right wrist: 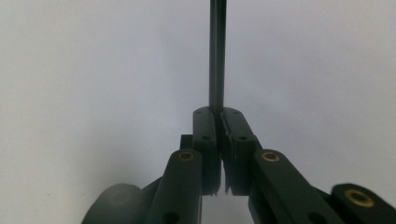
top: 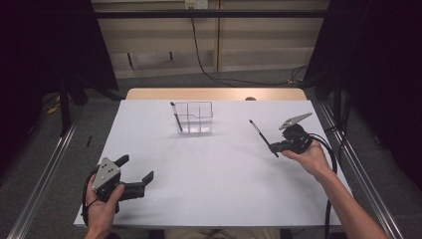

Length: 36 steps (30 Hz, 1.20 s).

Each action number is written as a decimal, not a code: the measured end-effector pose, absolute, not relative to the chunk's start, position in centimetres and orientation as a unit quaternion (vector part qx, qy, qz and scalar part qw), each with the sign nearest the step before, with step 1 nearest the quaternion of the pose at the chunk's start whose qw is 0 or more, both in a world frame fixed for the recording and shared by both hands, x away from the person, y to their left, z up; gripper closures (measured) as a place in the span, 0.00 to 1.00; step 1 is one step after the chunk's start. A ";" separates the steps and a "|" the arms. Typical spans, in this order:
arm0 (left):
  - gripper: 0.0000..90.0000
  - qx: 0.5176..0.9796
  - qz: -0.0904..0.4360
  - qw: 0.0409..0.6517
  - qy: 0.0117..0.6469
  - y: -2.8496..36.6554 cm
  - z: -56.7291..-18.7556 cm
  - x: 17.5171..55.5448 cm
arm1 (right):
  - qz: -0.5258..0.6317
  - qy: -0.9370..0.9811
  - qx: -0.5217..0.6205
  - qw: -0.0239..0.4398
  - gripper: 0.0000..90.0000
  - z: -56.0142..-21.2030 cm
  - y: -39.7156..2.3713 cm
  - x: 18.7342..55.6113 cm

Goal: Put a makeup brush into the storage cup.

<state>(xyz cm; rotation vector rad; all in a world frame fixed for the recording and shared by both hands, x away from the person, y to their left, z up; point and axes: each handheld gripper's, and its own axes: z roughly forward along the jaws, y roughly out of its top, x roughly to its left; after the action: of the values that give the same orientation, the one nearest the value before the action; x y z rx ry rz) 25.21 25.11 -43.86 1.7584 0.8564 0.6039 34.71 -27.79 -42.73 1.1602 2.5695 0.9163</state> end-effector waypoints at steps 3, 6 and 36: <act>0.01 0.734 0.251 0.521 0.355 25.1 -43.8 25.2 | 0.321 0.858 0.389 0.094 0.94 -42.7 -27.8 34.4; 0.01 0.733 0.251 0.522 0.357 25.1 -43.8 25.2 | 0.327 0.855 0.392 0.093 0.94 -42.9 -27.8 34.3; 0.02 0.736 0.253 0.520 0.353 25.2 -43.8 25.0 | 0.508 0.770 0.352 0.160 0.94 -43.6 -28.2 32.3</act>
<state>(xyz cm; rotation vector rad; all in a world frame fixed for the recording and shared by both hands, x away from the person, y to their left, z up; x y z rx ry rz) 24.97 25.18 -43.78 1.7638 0.8462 0.6072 32.30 -28.21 -43.58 1.0052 2.1989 1.4521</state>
